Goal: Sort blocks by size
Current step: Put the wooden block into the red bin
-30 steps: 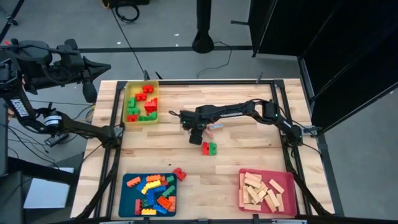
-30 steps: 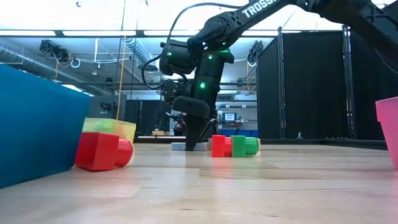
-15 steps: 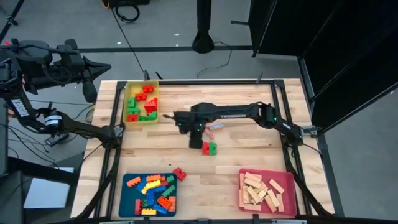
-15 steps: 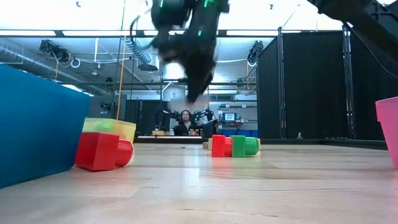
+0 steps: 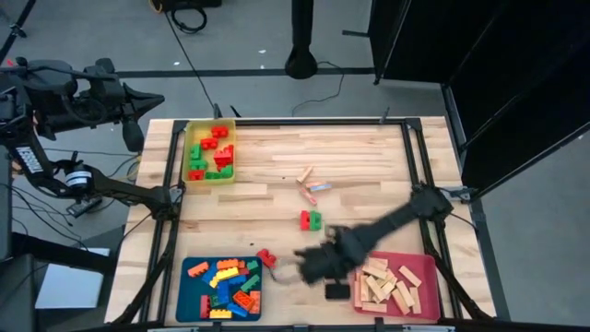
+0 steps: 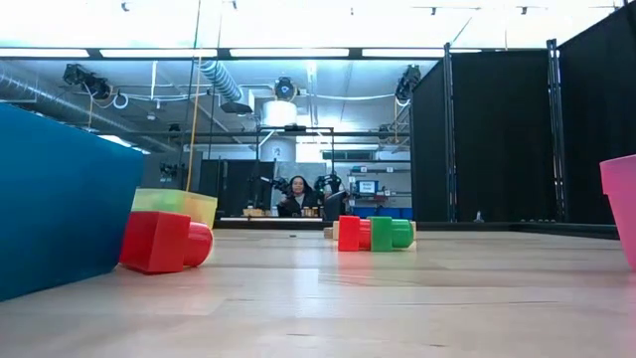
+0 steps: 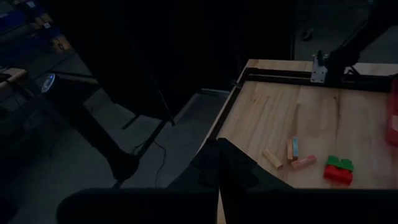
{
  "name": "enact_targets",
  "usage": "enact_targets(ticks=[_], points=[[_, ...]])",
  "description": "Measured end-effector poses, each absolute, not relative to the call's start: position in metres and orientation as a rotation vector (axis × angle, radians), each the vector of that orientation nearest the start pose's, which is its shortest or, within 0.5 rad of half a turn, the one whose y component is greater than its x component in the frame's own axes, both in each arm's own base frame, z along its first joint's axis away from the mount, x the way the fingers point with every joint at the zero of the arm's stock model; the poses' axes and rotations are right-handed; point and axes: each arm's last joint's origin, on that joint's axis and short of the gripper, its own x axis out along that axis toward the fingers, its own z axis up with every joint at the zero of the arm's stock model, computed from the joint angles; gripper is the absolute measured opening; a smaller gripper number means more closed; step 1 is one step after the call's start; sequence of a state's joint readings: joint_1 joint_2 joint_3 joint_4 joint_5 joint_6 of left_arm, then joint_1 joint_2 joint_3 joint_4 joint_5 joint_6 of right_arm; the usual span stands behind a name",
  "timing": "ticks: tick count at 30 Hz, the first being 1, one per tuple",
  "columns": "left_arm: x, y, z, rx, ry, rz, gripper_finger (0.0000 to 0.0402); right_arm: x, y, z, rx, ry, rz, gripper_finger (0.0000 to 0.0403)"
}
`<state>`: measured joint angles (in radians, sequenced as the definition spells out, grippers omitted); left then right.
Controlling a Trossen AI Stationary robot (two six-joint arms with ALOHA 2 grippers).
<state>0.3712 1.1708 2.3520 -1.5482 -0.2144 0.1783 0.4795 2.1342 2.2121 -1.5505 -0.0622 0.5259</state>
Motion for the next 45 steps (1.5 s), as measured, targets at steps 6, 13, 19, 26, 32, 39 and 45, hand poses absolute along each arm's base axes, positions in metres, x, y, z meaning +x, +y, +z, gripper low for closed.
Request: enact_targets(ticks=[6, 13, 19, 26, 32, 39, 45], points=[[0.039, 0.022, 0.562, 0.142, 0.421, 0.544, 0.0002, 0.291, 0.251, 0.307, 0.296, 1.583, -0.215, 0.0117], [0.04, 0.022, 0.562, 0.142, 0.421, 0.544, 0.0002, 0.233, 0.28, 0.266, 0.356, 1.614, -0.595, 0.0117], [0.039, 0.022, 0.562, 0.142, 0.421, 0.544, 0.0002, 0.23, 0.274, 0.247, 0.316, 1.634, -0.667, 0.02], [0.039, 0.022, 0.562, 0.142, 0.421, 0.544, 0.0002, 0.254, 0.256, 0.258, 0.313, 1.658, -0.574, 0.0331], [0.039, 0.022, 0.562, 0.142, 0.421, 0.543, 0.0002, 0.289, 0.205, 0.282, 0.276, 1.49, -0.553, 0.0303], [0.039, 0.022, 0.562, 0.142, 0.422, 0.543, 0.0002, 0.355, 0.121, 0.28, 0.258, 1.313, -0.459, 0.029], [0.038, 0.022, 0.559, 0.139, 0.449, 0.54, 0.0002, 0.386, 0.062, 0.249, 0.598, 1.268, -0.648, 0.0293]])
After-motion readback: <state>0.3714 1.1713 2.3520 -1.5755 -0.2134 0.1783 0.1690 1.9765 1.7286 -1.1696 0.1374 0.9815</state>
